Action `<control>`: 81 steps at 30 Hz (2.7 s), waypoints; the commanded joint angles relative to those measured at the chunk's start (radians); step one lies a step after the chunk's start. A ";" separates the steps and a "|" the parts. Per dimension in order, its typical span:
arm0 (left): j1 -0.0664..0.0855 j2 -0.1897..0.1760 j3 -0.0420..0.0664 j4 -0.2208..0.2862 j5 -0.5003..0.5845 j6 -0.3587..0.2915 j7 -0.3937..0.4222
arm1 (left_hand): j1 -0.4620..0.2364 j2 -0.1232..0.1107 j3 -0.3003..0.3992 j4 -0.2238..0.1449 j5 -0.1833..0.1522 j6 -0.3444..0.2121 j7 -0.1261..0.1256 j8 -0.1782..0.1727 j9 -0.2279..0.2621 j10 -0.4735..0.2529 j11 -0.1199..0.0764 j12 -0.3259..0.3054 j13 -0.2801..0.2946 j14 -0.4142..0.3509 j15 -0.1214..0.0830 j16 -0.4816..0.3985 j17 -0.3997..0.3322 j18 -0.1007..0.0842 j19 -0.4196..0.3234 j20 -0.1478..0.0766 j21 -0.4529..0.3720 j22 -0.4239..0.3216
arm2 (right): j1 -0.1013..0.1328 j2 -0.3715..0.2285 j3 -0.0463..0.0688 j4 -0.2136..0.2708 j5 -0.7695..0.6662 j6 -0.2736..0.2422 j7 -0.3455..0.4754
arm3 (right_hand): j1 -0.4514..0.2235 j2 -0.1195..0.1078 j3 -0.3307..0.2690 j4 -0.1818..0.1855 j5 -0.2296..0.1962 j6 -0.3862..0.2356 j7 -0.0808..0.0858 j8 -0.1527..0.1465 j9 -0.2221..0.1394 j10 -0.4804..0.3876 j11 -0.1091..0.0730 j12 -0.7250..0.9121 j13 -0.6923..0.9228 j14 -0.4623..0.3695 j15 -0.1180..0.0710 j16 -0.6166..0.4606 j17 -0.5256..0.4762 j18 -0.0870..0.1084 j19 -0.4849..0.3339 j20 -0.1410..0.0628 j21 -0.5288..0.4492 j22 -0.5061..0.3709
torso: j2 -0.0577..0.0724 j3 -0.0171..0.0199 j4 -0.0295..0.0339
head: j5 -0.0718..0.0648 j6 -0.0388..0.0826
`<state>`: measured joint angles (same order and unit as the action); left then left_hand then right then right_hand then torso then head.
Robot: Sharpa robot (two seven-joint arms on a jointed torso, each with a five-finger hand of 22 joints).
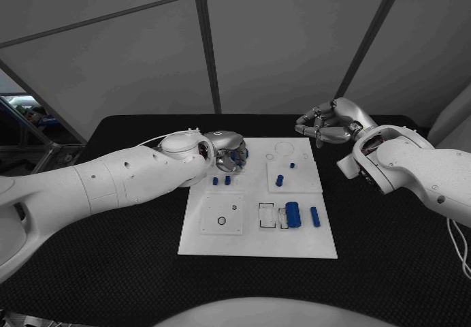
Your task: Assemble the parts on the task board
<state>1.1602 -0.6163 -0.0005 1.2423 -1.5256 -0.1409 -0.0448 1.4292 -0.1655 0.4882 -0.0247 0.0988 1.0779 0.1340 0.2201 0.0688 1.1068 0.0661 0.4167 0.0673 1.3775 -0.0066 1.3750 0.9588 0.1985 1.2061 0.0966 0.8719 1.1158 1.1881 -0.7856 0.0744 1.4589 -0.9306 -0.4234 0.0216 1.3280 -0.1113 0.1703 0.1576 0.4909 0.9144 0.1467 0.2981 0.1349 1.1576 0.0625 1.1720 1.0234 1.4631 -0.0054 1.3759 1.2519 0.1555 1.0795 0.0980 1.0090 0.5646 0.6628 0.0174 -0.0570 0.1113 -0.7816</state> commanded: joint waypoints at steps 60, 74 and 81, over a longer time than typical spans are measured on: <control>-0.051 -0.134 0.052 0.072 0.108 -0.038 -0.006 | -0.020 -0.007 0.014 -0.007 -0.004 0.016 0.000 -0.018 0.001 0.021 0.000 -0.030 0.001 0.007 0.002 0.001 -0.013 -0.048 0.014 0.001 0.019 0.017 | 0.001 -0.004 0.001 -0.005 -0.005 -0.004 0.003 | 0.009 0.000 0.009 0.000 0.007 -0.005 -0.002 0.005 0.002 -0.002 -0.002 0.002 0.001 0.017 -0.007 -0.004 0.002 0.018 0.002 -0.002 -0.005 0.000 | 0.002 0.0002 -0.0014 | 0.005 -0.003; -0.050 -0.118 0.052 0.057 0.108 -0.009 -0.010 | -0.021 -0.008 0.014 -0.008 -0.005 0.018 0.000 -0.019 0.001 0.024 0.000 -0.033 0.002 0.006 0.001 -0.001 -0.016 -0.048 0.014 0.001 0.019 0.019 | 0.001 -0.001 0.001 -0.007 -0.005 -0.003 0.003 | 0.010 0.000 0.011 0.001 0.009 -0.005 -0.002 0.007 0.002 -0.002 -0.002 0.002 0.000 0.017 -0.007 -0.005 0.000 0.018 0.002 -0.002 -0.005 -0.001 | 0.001 0.0010 -0.0022 | 0.005 -0.006; -0.050 -0.114 0.052 0.052 0.108 -0.001 -0.010 | -0.028 -0.012 0.011 -0.008 -0.006 0.018 0.000 -0.023 0.001 0.025 0.001 -0.038 0.002 0.004 0.002 -0.003 -0.022 -0.048 0.012 0.002 0.016 0.018 | 0.001 -0.003 0.001 -0.006 -0.005 -0.003 0.003 | 0.010 0.000 0.011 0.001 0.009 -0.005 -0.002 0.007 0.002 -0.002 -0.002 0.002 0.000 0.017 -0.007 -0.005 0.000 0.018 0.002 -0.002 -0.005 -0.001 | 0.000 0.0010 -0.0011 | 0.002 -0.005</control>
<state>1.1087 -0.7327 0.0503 1.2949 -1.4201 -0.1566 -0.0511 1.4091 -0.1794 0.4965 -0.0332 0.0990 1.0901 0.1320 0.2008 0.0690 1.1245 0.0697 0.3839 0.0697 1.3883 -0.0035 1.3748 0.9378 0.1981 1.2131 0.0968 0.8890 1.1337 1.1879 -0.7884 0.0744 1.4512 -0.9330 -0.4238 0.0208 1.3279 -0.1114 0.1755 0.1576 0.4967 0.9144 0.1468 0.2981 0.1362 1.1576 0.0625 1.1720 1.0234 1.4631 -0.0054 1.3762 1.2519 0.1555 1.0795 0.0981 1.0090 0.5646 0.6632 0.0182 -0.0587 0.1151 -0.7883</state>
